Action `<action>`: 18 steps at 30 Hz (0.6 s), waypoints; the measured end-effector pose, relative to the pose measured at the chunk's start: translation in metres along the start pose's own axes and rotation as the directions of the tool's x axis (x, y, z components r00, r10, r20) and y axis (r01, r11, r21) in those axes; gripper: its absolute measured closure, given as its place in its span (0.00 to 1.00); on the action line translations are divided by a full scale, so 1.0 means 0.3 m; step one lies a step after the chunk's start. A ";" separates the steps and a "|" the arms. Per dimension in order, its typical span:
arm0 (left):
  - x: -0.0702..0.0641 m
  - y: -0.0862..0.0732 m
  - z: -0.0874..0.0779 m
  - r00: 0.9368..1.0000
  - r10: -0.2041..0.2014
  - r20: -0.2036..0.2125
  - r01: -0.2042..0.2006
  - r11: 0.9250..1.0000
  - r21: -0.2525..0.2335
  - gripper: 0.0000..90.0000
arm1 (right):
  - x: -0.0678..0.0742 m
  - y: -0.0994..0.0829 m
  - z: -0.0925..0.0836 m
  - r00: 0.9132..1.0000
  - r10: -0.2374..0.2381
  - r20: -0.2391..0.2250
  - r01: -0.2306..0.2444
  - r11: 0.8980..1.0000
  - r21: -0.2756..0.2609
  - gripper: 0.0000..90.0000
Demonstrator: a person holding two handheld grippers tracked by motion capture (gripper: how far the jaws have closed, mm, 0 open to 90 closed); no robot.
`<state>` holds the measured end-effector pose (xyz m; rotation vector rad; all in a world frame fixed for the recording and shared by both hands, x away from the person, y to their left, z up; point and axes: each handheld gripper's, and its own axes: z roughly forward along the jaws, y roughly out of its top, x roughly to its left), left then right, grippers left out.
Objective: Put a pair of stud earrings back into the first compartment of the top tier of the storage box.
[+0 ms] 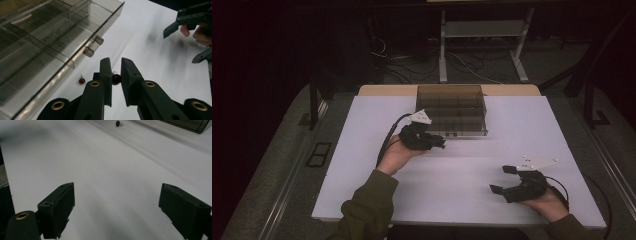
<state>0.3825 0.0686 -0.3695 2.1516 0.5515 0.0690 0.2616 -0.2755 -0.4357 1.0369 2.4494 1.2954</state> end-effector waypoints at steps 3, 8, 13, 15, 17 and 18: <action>0.009 0.016 -0.005 1.000 0.005 0.006 -0.005 1.000 -0.008 0.87 | -0.003 -0.001 0.001 1.000 0.000 0.001 0.000 1.000 -0.002 0.14; 0.031 0.047 -0.012 1.000 0.003 -0.001 -0.003 0.999 -0.033 0.87 | -0.003 -0.002 0.001 1.000 0.002 0.001 -0.002 1.000 0.000 0.14; 0.064 0.081 -0.022 1.000 0.003 -0.019 -0.004 0.999 -0.054 0.87 | -0.004 -0.004 0.000 1.000 0.005 0.000 -0.005 1.000 0.002 0.14; 0.078 0.089 -0.024 1.000 -0.004 -0.025 0.003 0.998 -0.062 0.87 | -0.005 -0.004 0.000 1.000 0.006 -0.001 -0.006 1.000 0.001 0.14; 0.093 0.092 -0.022 0.999 -0.009 -0.037 0.007 0.998 -0.063 0.87 | -0.005 -0.005 0.000 1.000 0.006 -0.001 -0.006 1.000 0.002 0.14; 0.098 0.092 -0.021 0.999 -0.009 -0.042 0.007 0.998 -0.061 0.87 | -0.005 -0.005 0.001 1.000 0.007 -0.001 -0.007 1.000 0.001 0.14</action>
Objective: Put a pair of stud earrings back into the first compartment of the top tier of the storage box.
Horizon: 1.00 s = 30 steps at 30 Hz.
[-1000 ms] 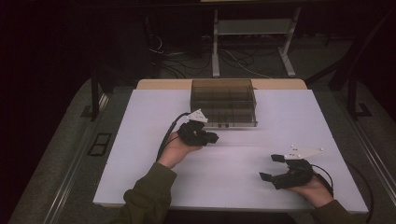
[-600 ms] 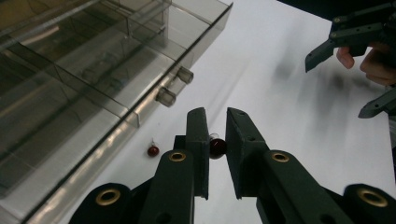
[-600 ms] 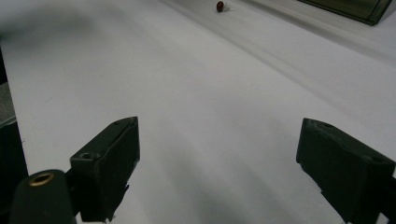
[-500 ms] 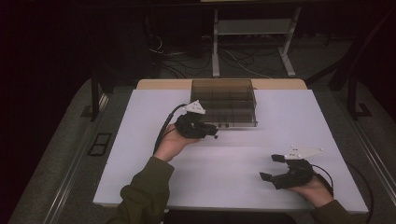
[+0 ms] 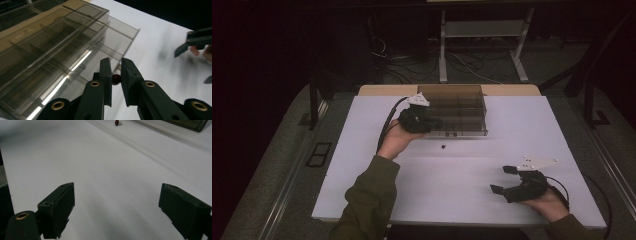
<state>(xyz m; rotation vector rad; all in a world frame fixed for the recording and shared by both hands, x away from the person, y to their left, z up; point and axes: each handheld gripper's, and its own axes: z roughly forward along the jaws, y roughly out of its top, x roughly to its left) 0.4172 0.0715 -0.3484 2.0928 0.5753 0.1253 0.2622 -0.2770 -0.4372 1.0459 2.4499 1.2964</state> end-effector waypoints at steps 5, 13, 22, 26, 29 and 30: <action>0.036 -0.011 0.007 1.000 -0.011 -0.025 0.011 1.000 -0.001 0.87 | 0.001 -0.003 0.001 1.000 0.001 -0.002 -0.001 1.000 0.004 0.14; 0.077 -0.036 0.001 0.996 -0.041 -0.079 0.040 0.999 -0.004 0.87 | -0.002 -0.005 0.002 1.000 0.002 0.001 -0.002 1.000 0.005 0.14; 0.104 -0.060 0.018 0.993 -0.062 -0.103 0.064 0.998 0.016 0.87 | 0.002 -0.007 0.005 1.000 0.004 0.001 -0.004 1.000 0.012 0.14; 0.104 -0.070 0.032 0.993 -0.064 -0.104 0.068 0.997 0.035 0.87 | 0.001 -0.007 0.003 1.000 0.003 0.001 -0.003 1.000 0.010 0.14; 0.103 -0.073 0.036 0.992 -0.060 -0.112 0.065 0.997 0.045 0.86 | 0.002 -0.007 0.004 1.000 0.002 0.001 -0.002 1.000 0.010 0.14; 0.103 -0.073 0.036 0.992 -0.060 -0.113 0.065 0.997 0.044 0.85 | 0.002 -0.007 0.004 1.000 0.002 0.001 -0.002 1.000 0.011 0.14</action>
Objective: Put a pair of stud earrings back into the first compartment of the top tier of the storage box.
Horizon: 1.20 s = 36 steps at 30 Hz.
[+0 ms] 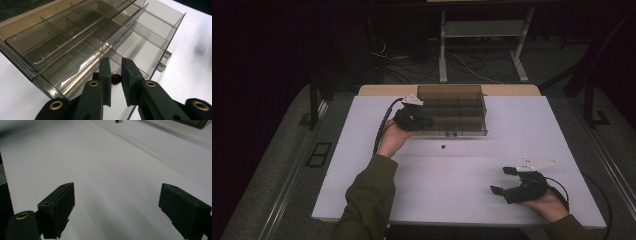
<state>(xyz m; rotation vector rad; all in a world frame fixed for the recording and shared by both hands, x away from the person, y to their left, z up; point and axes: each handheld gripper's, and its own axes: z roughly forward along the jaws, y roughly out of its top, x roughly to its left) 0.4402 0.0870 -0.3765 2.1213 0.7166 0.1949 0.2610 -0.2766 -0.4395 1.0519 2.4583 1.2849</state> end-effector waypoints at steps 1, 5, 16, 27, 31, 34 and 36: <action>0.000 0.000 0.000 1.000 0.000 -0.002 0.000 1.000 0.001 0.84 | 0.000 0.000 0.000 1.000 0.000 0.000 0.000 1.000 0.000 0.14; 0.000 -0.001 0.000 1.000 -0.001 -0.003 0.001 1.000 0.000 0.81 | -0.001 0.000 0.000 1.000 0.001 0.000 -0.001 1.000 0.000 0.14; -0.020 0.013 -0.043 1.000 -0.010 0.001 0.010 0.999 -0.033 0.73 | 0.000 -0.001 -0.001 1.000 0.000 0.000 0.000 1.000 -0.001 0.14; -0.076 0.006 -0.095 0.999 -0.003 0.037 0.004 0.999 -0.040 0.59 | 0.000 -0.001 -0.003 1.000 -0.004 0.001 0.004 1.000 -0.002 0.14; -0.102 -0.007 -0.113 0.999 0.012 0.047 -0.010 0.999 -0.043 0.54 | 0.000 0.000 -0.003 1.000 -0.002 0.000 0.002 1.000 -0.003 0.14; -0.116 -0.017 -0.132 0.999 0.014 0.052 -0.011 0.999 -0.053 0.52 | 0.001 -0.001 -0.004 1.000 -0.002 0.001 0.002 1.000 -0.003 0.14; -0.126 -0.024 -0.144 0.998 0.021 0.057 -0.018 0.998 -0.055 0.51 | 0.001 0.000 -0.005 1.000 0.000 0.000 0.000 1.000 -0.005 0.14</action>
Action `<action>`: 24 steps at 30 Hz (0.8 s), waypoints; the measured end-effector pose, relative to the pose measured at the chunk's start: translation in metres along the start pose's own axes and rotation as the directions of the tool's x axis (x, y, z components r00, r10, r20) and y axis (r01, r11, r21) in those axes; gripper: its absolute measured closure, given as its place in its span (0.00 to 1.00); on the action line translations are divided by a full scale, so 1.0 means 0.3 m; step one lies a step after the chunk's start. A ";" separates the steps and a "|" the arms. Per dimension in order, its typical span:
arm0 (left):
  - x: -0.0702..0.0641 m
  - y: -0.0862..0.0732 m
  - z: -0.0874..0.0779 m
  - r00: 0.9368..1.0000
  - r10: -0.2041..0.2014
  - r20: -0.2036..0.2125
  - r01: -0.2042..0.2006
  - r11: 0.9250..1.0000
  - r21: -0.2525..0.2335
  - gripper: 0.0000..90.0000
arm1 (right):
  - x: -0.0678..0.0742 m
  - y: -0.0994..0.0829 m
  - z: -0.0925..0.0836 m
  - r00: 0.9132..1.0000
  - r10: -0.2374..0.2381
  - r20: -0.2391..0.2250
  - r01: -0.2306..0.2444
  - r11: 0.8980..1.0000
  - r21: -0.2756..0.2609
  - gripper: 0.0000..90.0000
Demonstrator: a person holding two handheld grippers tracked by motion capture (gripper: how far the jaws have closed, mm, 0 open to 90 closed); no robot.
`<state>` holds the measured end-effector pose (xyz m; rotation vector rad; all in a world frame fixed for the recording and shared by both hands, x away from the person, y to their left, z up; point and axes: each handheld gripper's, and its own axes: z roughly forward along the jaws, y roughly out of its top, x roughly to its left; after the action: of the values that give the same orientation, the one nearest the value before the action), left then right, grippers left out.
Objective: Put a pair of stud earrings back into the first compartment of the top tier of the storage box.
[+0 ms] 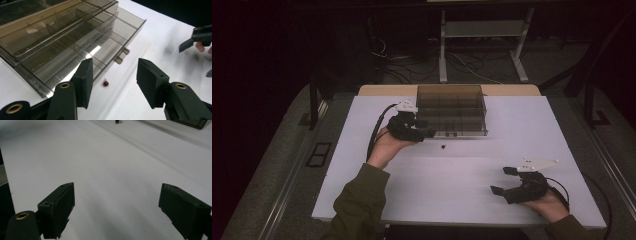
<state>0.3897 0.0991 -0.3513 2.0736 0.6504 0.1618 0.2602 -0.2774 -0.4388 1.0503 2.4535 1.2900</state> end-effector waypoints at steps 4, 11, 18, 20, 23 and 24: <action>-0.024 -0.011 -0.007 1.000 -0.007 0.004 0.007 1.000 -0.010 0.48 | -0.001 0.000 0.001 1.000 -0.001 0.000 0.001 1.000 0.002 0.14; -0.064 -0.053 0.004 1.000 0.006 0.010 -0.006 1.000 0.002 0.45 | 0.000 -0.001 0.001 1.000 -0.002 0.000 0.002 1.000 0.002 0.14; -0.089 -0.096 0.020 1.000 0.017 0.012 -0.017 1.000 0.010 0.41 | 0.001 -0.001 0.000 1.000 -0.002 0.000 0.002 1.000 0.000 0.14; -0.095 -0.108 0.028 1.000 0.011 0.014 -0.011 1.000 0.009 0.40 | 0.002 -0.001 0.000 1.000 -0.001 0.000 0.001 1.000 0.001 0.14; -0.104 -0.127 0.045 1.000 0.019 0.017 -0.019 1.000 0.012 0.39 | 0.003 0.000 0.000 1.000 0.001 -0.002 -0.001 1.000 0.002 0.14; -0.107 -0.130 0.050 1.000 0.022 0.016 -0.022 1.000 0.014 0.39 | 0.003 0.000 0.001 1.000 0.000 -0.002 0.000 1.000 0.001 0.14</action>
<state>0.3528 0.0885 -0.3872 2.0943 0.6212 0.1539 0.2596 -0.2767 -0.4388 1.0500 2.4563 1.2907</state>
